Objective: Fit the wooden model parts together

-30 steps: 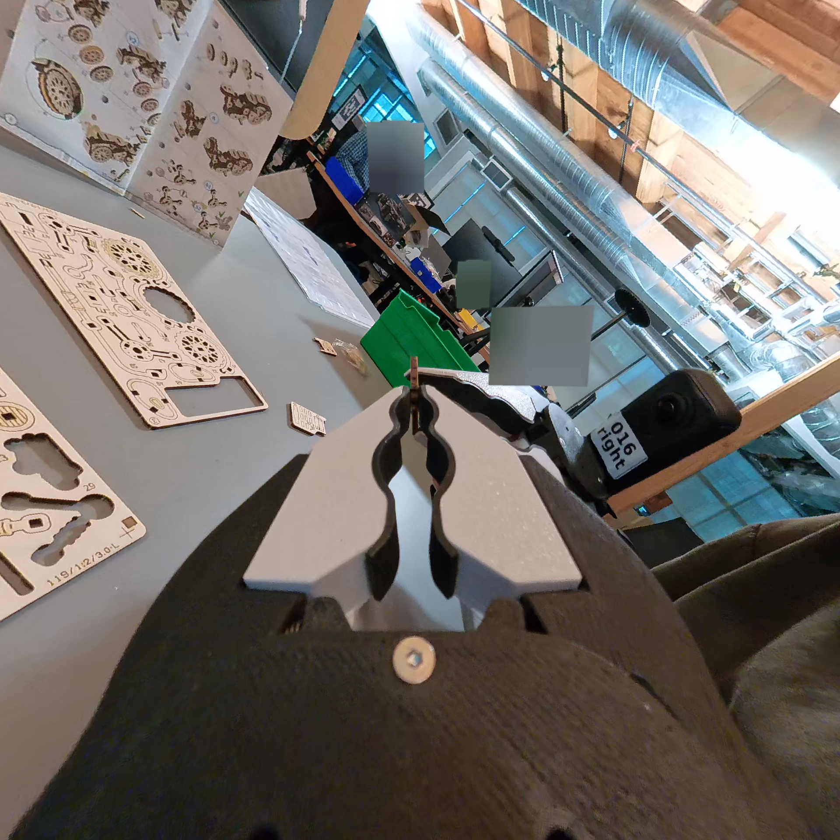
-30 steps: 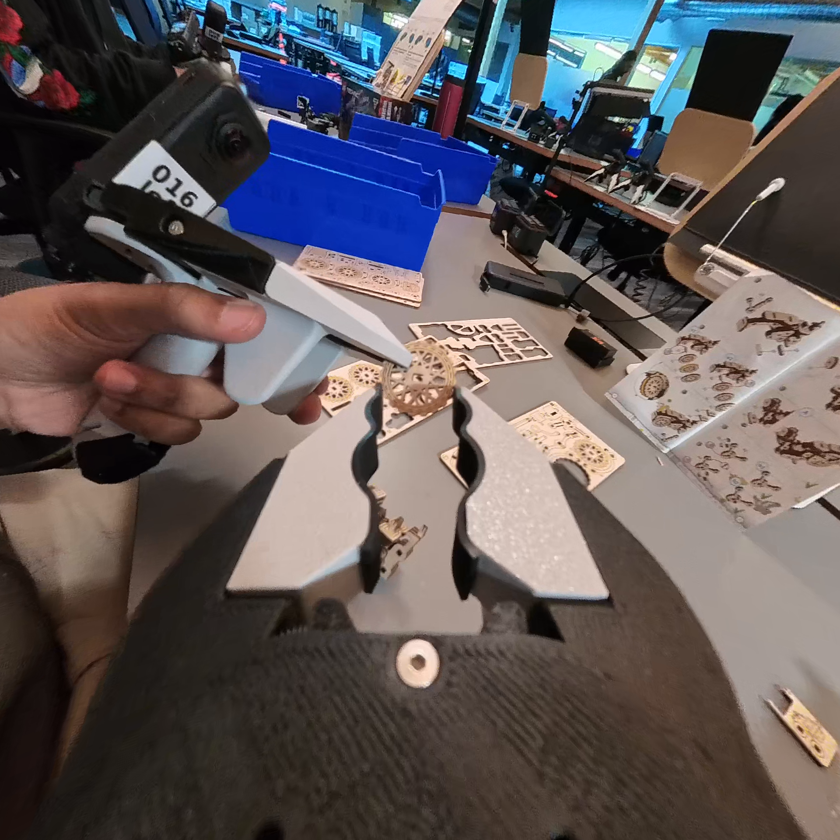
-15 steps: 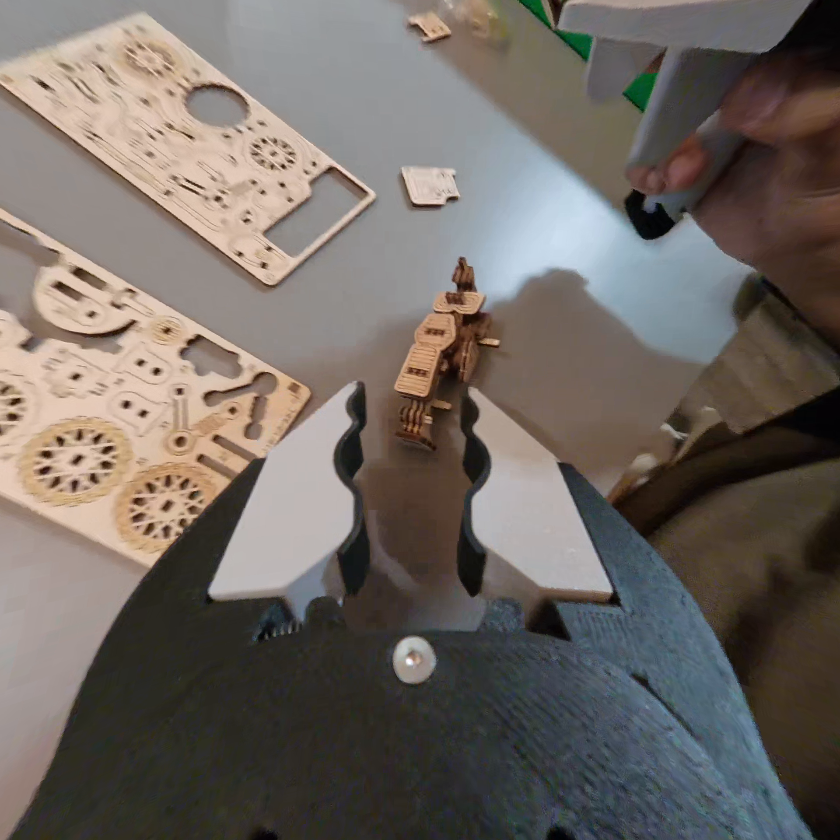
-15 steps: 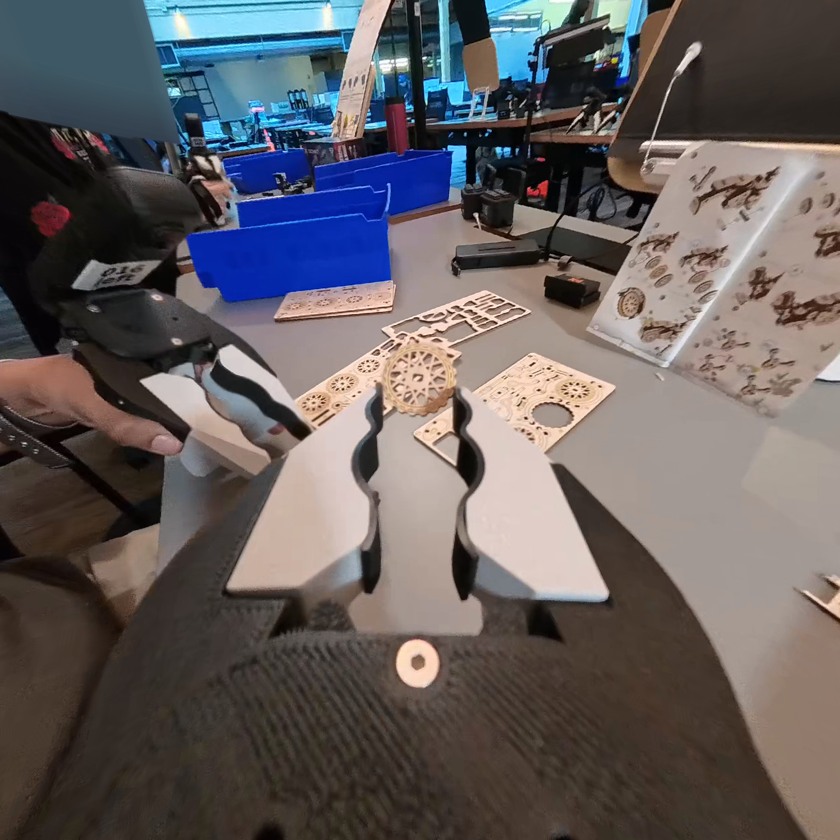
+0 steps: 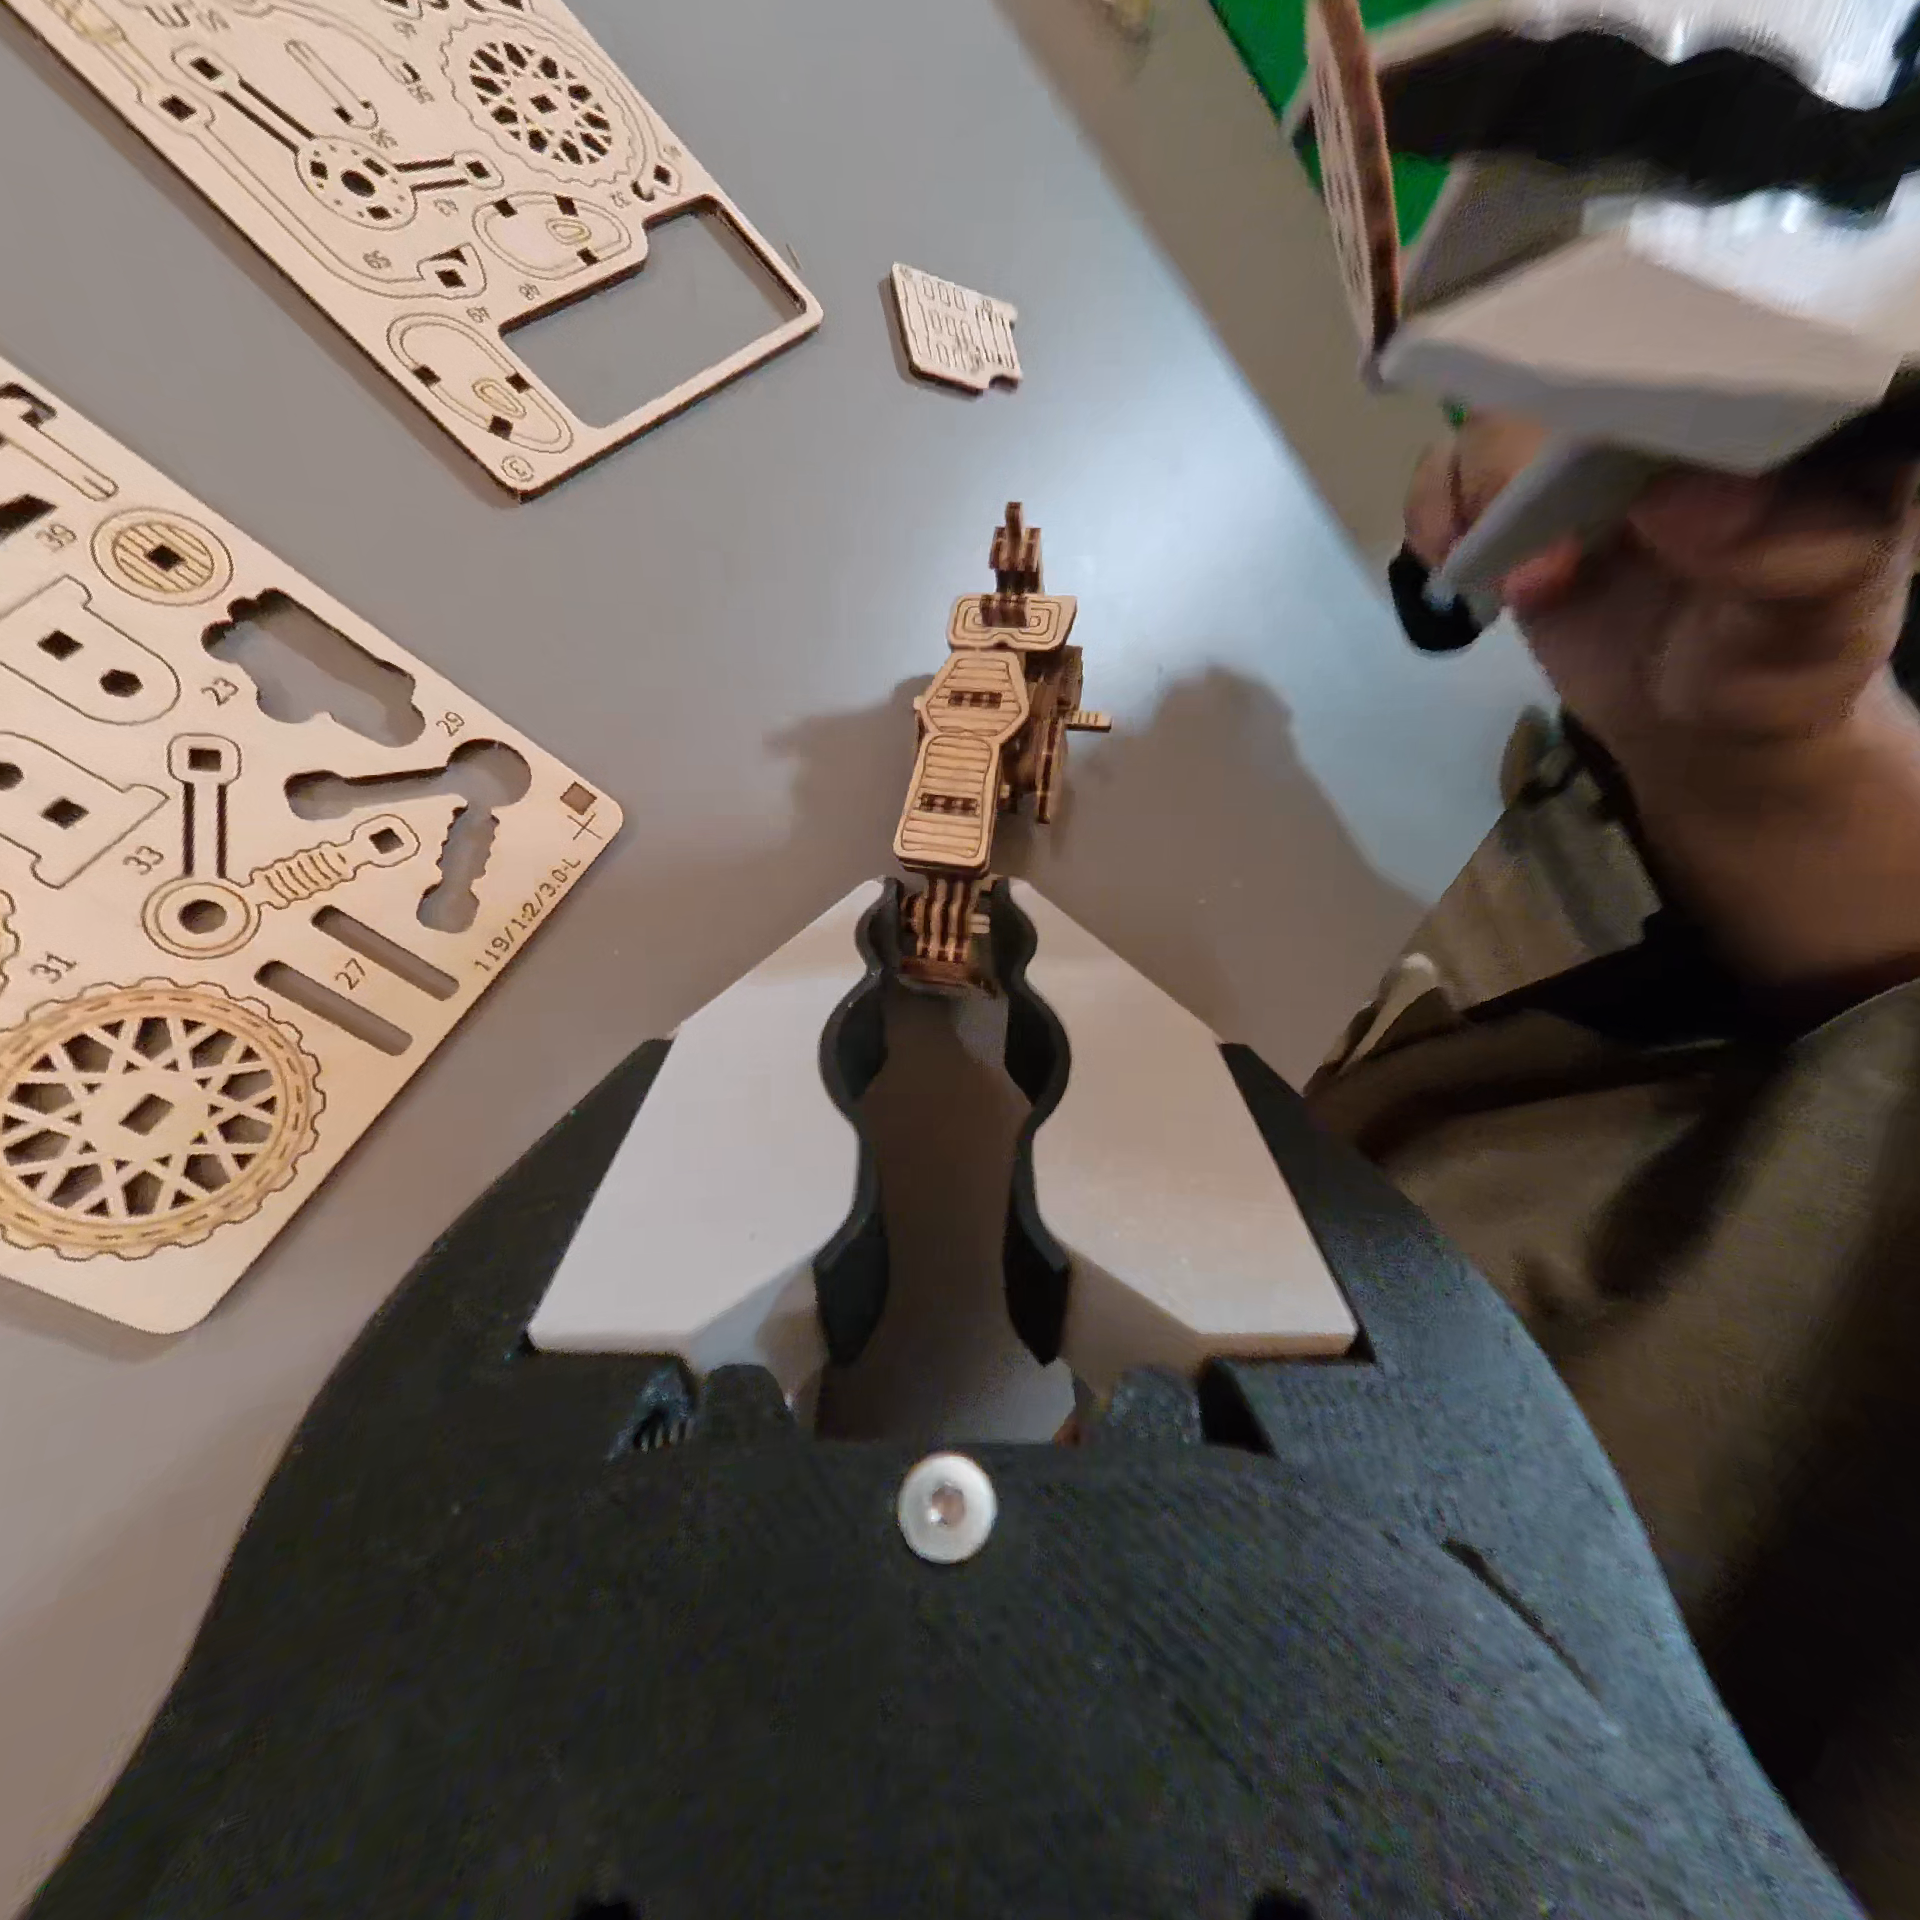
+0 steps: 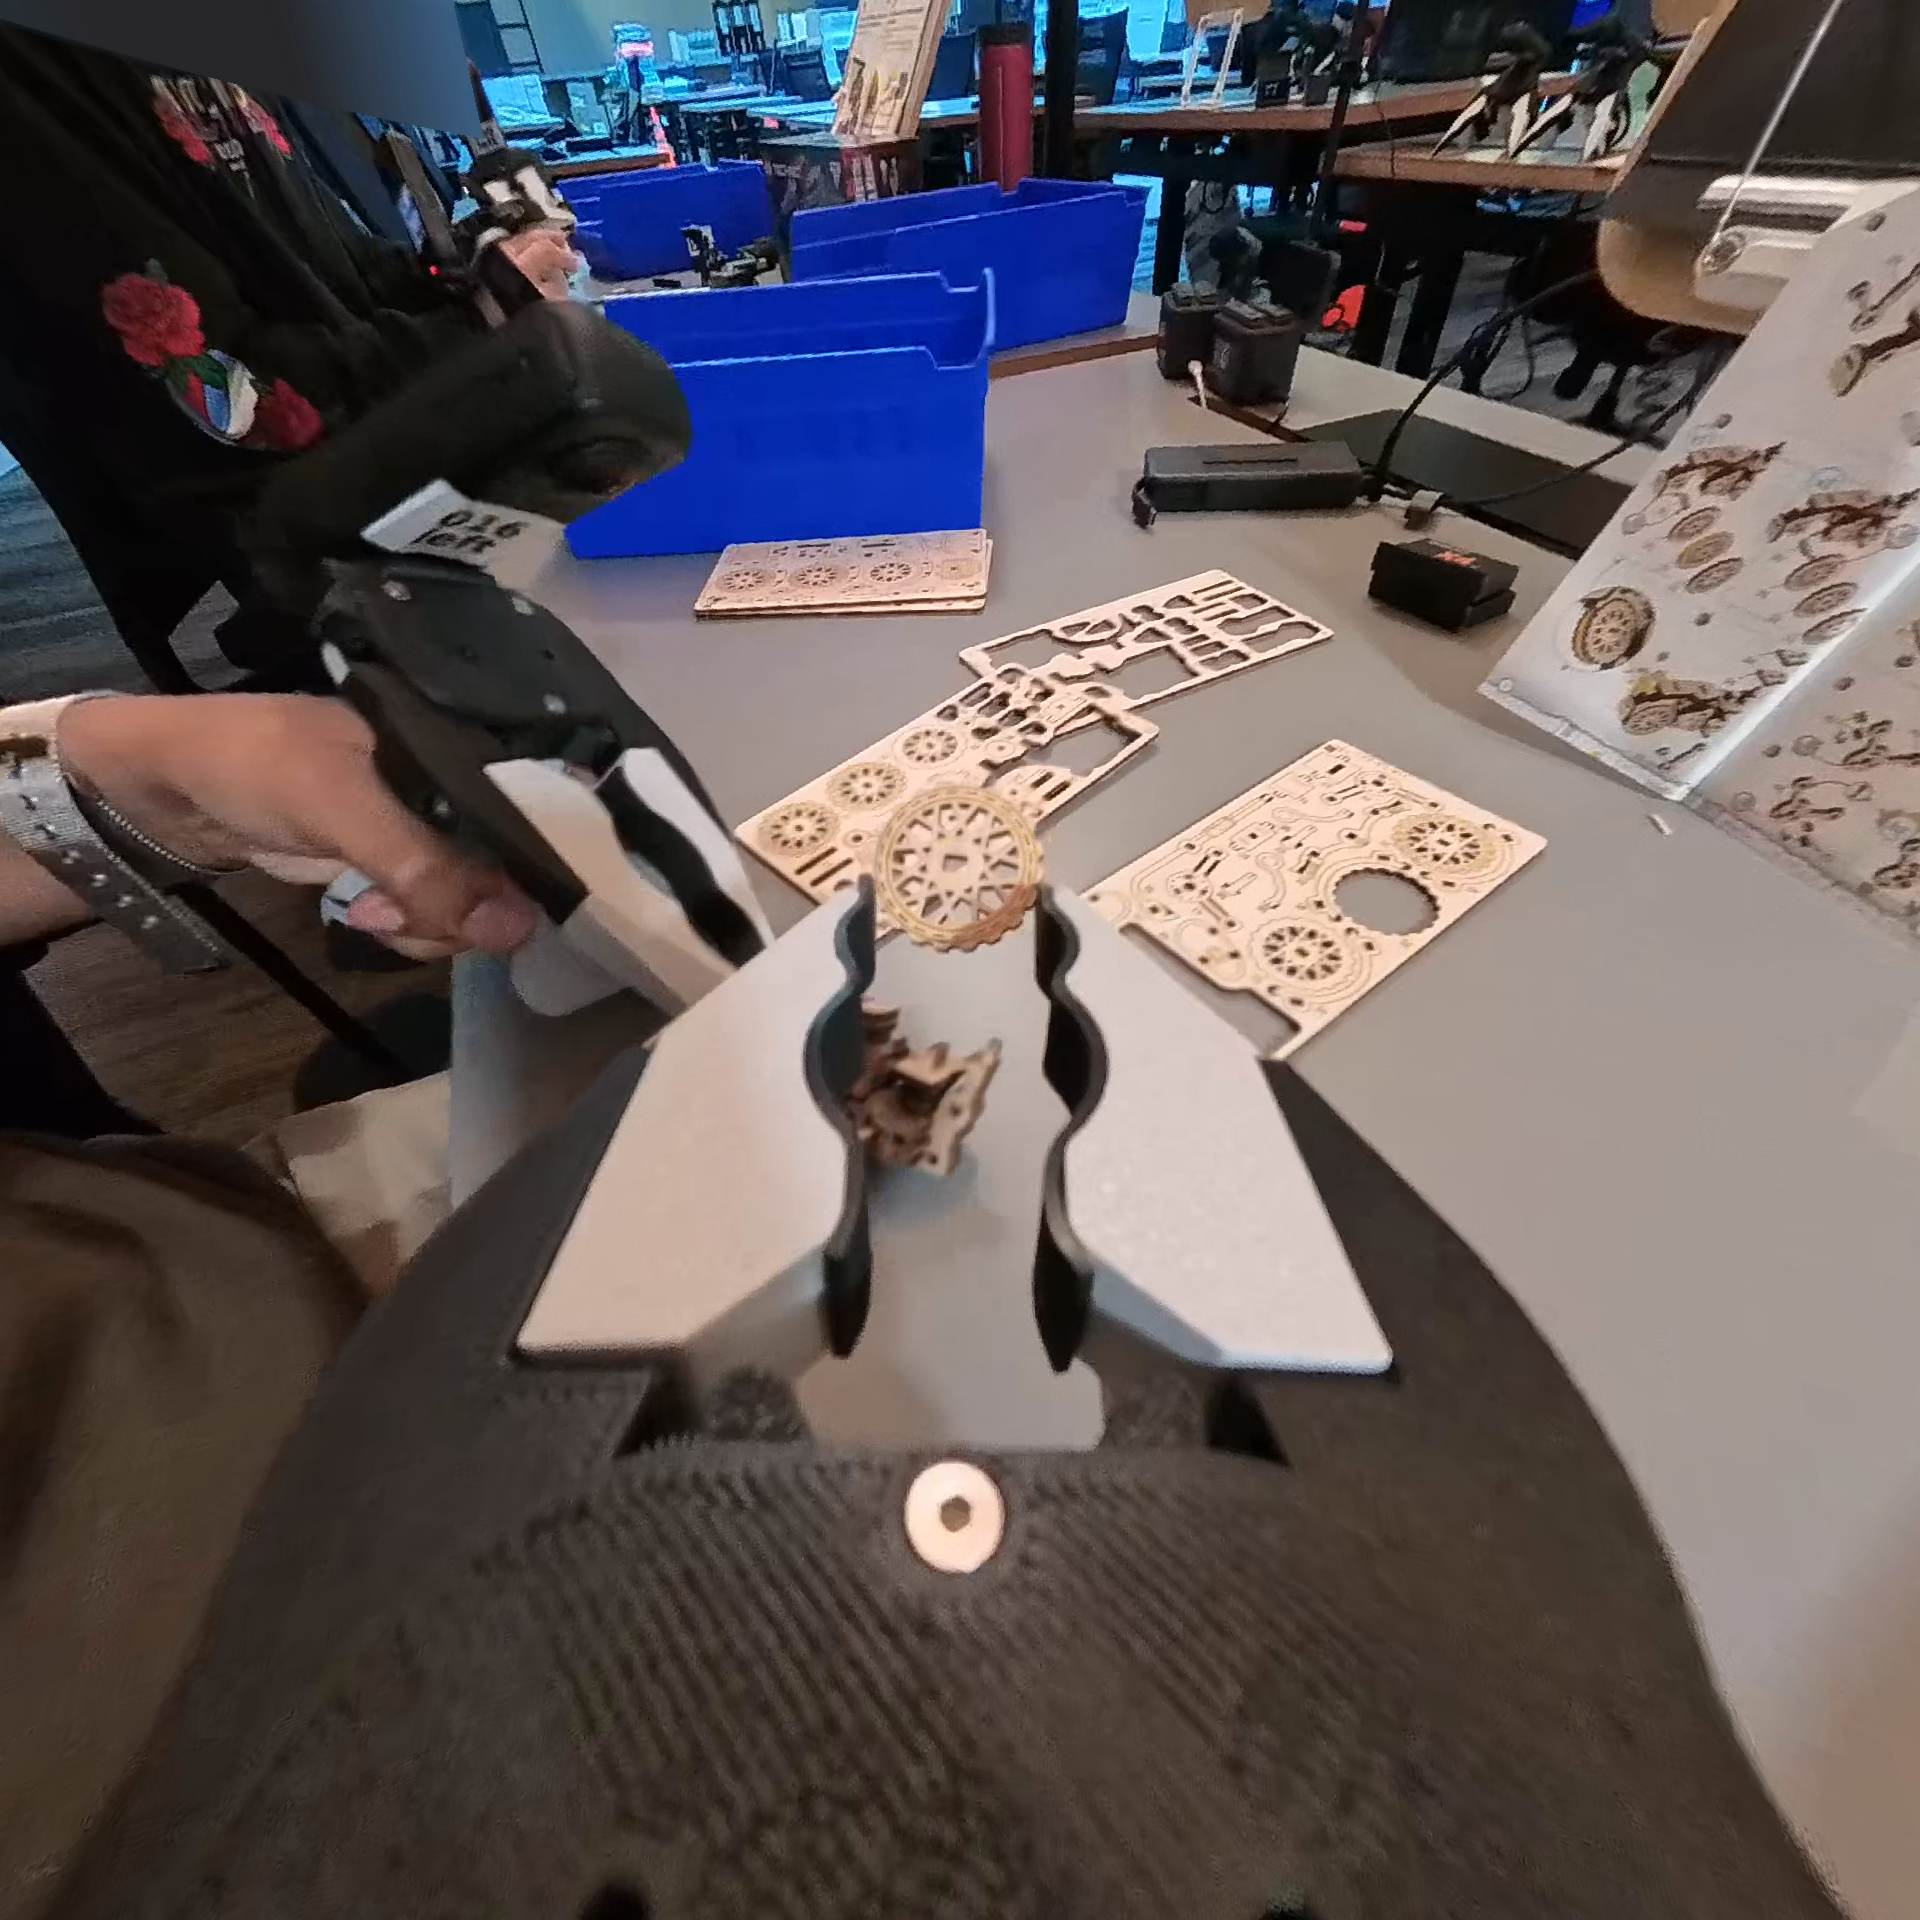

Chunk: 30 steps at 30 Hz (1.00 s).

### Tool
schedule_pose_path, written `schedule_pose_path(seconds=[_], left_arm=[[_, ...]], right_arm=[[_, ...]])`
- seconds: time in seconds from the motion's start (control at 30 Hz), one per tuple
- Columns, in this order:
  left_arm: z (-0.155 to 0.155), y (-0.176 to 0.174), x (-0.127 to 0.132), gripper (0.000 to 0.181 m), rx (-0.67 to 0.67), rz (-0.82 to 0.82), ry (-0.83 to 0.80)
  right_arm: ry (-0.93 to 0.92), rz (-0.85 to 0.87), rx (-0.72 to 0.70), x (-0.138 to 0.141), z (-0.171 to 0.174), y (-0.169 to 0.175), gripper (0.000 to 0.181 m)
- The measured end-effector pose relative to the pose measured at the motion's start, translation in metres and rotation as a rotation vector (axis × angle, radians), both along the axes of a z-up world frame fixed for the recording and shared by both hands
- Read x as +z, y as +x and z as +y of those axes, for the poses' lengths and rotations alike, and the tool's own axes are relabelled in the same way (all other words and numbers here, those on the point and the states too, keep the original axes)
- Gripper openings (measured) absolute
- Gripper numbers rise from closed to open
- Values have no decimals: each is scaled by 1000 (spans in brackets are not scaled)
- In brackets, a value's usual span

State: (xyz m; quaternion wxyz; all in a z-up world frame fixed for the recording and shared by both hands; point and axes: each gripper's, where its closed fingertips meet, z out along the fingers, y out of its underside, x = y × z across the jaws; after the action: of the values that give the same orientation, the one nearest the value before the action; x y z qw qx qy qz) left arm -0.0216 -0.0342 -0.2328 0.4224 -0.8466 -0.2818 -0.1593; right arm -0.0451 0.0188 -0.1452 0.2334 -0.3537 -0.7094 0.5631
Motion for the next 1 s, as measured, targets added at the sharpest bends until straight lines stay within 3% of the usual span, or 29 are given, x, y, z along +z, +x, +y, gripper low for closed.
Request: schedule_pose_path(seconds=[0.27, 0.43, 0.73, 1.0], left_arm=[[14, -12, 19, 14, 191, -384, 294], [16, -14, 18, 14, 233, -347, 281], [24, -7, 17, 15, 256, -359, 283], [23, 3, 19, 22, 166, -351, 277]], right_arm=[[87, -115, -50, -35, -10, 35, 29], [44, -210, -85, -55, -24, 48, 29], [32, -282, -187, -66, -21, 40, 29], [34, -348, -157, -74, -26, 42, 29]])
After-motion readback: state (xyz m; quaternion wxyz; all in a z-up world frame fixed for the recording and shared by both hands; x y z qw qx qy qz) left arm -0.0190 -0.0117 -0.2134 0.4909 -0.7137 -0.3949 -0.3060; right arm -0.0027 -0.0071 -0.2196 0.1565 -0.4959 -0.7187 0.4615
